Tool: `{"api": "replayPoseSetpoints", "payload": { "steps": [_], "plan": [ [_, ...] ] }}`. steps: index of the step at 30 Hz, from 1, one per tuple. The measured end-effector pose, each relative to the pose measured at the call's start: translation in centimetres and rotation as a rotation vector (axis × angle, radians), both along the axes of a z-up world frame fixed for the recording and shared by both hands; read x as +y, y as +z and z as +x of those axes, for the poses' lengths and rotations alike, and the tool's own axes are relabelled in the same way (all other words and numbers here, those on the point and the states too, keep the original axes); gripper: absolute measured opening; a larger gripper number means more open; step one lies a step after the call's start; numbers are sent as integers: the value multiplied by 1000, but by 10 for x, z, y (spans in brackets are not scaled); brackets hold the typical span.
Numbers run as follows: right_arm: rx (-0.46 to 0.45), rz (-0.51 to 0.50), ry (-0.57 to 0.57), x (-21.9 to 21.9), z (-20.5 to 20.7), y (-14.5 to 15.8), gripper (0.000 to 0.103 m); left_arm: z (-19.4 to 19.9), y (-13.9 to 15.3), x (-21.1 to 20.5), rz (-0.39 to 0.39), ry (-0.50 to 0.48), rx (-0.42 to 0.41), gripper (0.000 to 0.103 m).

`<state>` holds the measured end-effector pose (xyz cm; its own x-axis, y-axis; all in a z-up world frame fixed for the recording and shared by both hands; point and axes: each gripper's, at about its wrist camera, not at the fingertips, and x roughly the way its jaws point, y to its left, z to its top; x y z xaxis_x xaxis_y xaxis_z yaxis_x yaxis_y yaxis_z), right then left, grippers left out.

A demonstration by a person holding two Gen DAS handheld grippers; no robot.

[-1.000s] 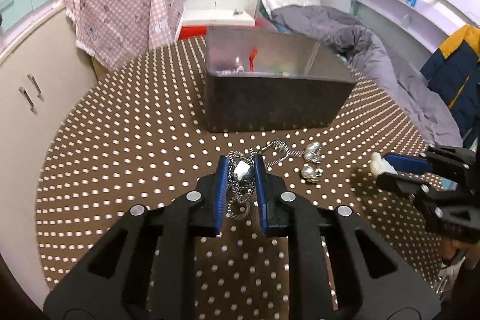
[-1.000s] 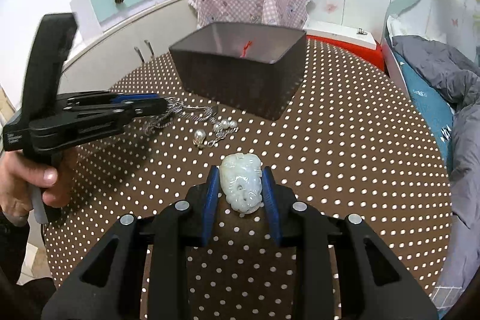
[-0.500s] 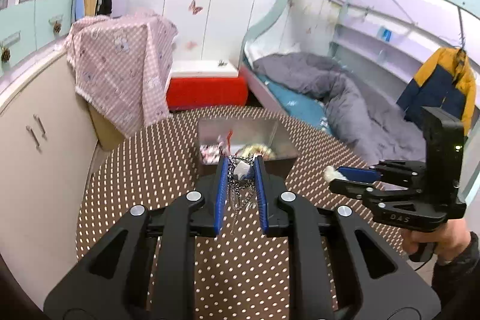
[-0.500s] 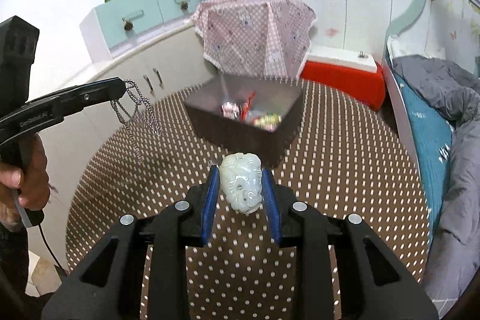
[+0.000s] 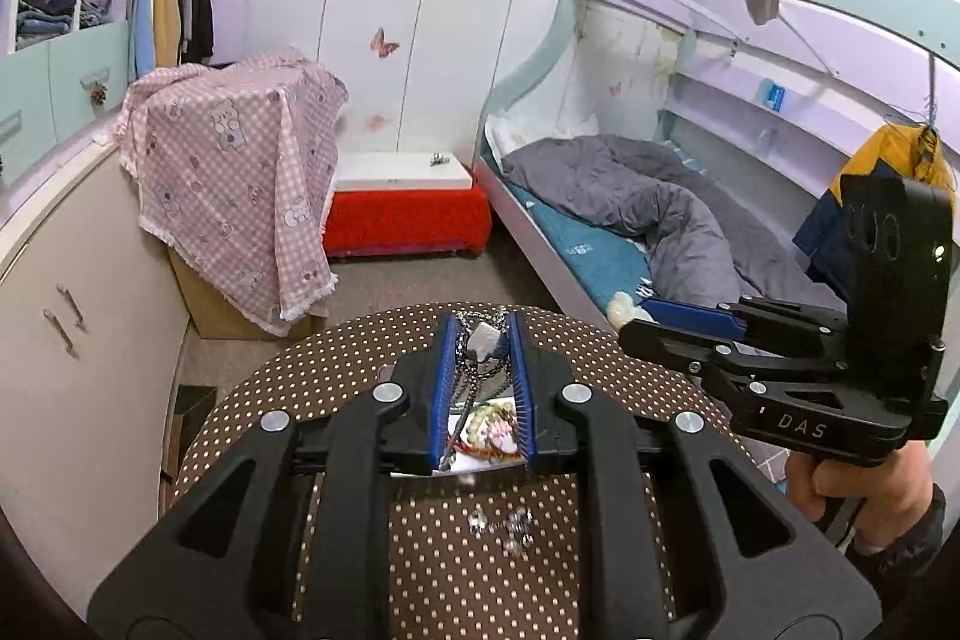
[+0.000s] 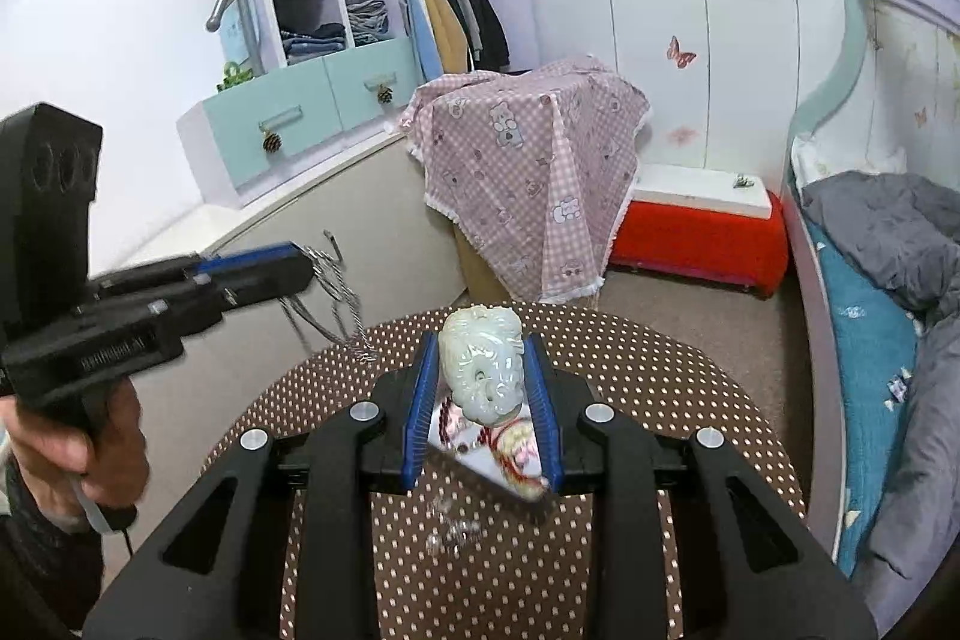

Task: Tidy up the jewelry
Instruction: 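Lower the chain and jade pendant into the grey box and open both grippers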

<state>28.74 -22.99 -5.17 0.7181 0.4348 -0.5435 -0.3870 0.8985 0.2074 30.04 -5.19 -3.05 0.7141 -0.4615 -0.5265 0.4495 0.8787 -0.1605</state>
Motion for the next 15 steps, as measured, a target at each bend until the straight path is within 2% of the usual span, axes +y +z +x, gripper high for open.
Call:
{"api": "replayPoseSetpoints", "payload": {
  "steps": [5, 6, 7, 8, 9, 10, 15],
  "plan": [
    [74, -2, -2, 6, 31, -16, 27, 30, -16, -10, 32, 18, 63, 19],
    [88, -3, -6, 7, 34, -19, 28, 35, -20, -11, 44, 24, 81, 23],
    [102, 2, -17, 6, 39, -23, 30, 41, -25, -11, 58, 42, 100, 55],
    [119, 11, -34, 4, 44, -28, 48, 43, -28, -10, 63, 61, 105, 79],
    [130, 21, -66, -1, 47, -33, 63, 42, -28, -5, 51, 90, 81, 97],
    [123, 27, -93, -4, 45, -34, 84, 40, -27, -2, 39, 104, 61, 97],
    [108, 60, -151, -21, 33, -34, 93, 31, -27, 15, 52, 162, 51, 97]
  ]
}}
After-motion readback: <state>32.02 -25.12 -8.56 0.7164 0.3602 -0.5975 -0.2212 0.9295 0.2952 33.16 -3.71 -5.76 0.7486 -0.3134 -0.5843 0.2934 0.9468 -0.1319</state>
